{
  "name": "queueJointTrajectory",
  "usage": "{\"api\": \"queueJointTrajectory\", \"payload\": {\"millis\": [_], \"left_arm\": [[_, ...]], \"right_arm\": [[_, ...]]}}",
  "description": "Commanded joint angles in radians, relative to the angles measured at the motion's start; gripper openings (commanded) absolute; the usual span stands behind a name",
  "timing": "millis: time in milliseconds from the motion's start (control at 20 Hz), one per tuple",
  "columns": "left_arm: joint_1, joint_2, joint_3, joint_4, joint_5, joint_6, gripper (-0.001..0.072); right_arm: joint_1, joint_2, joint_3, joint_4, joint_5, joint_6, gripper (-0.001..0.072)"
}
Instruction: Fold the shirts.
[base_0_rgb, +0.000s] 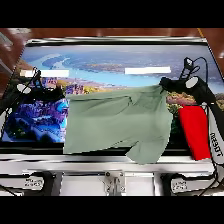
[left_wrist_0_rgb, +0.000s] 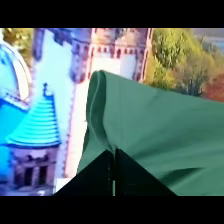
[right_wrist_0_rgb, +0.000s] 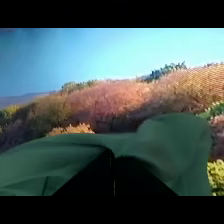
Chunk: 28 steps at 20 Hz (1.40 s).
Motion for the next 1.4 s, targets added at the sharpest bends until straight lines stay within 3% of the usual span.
{"api": "queueJointTrajectory", "payload": {"millis": [0, 200, 600, 650, 750, 800, 850, 950, 1100, 1150, 1200, 1350], "left_arm": [[0.008, -0.001, 0.000, 0.046, -0.209, -0.035, 0.0033], [0.009, -0.002, -0.003, 0.174, -0.267, -0.160, 0.0033], [-0.021, -0.043, -0.003, 0.169, -0.267, -0.197, 0.0034], [-0.020, -0.042, -0.003, 0.170, -0.277, -0.196, 0.0044], [-0.016, -0.038, 0.001, 0.171, -0.318, -0.195, 0.0317], [-0.009, -0.032, 0.002, 0.171, -0.340, -0.192, 0.0482], [0.008, -0.016, 0.002, 0.181, -0.360, -0.191, 0.0544], [0.061, 0.037, 0.000, 0.207, -0.420, -0.158, 0.0544], [0.171, 0.146, -0.038, 0.213, -0.542, -0.086, 0.0545], [0.204, 0.187, -0.092, 0.208, -0.583, -0.055, 0.0585], [0.236, 0.231, -0.180, 0.197, -0.614, -0.041, 0.0703], [0.314, 0.358, -0.522, 0.141, -0.583, 0.033, 0.0712]], "right_arm": [[-0.053, 0.018, 0.000, -0.063, 0.342, 0.013, 0.0053], [-0.048, 0.018, -0.004, -0.184, 0.508, 0.051, 0.0053], [-0.020, -0.028, -0.029, -0.176, 0.542, 0.183, 0.0054], [-0.019, -0.034, -0.028, -0.171, 0.541, 0.190, 0.0109], [-0.024, -0.026, -0.027, -0.149, 0.546, 0.183, 0.0561], [-0.029, -0.012, -0.024, -0.149, 0.566, 0.156, 0.0595], [-0.036, 0.010, -0.013, -0.154, 0.614, 0.115, 0.0595], [-0.068, 0.072, 0.014, -0.223, 0.742, 0.056, 0.0595], [-0.178, 0.185, 0.007, -0.421, 0.878, 0.054, 0.0595], [-0.229, 0.219, -0.014, -0.410, 0.884, 0.051, 0.0595], [-0.283, 0.256, -0.056, -0.372, 0.880, 0.043, 0.0595], [-0.422, 0.338, -0.246, -0.214, 0.832, -0.020, 0.0595]]}}
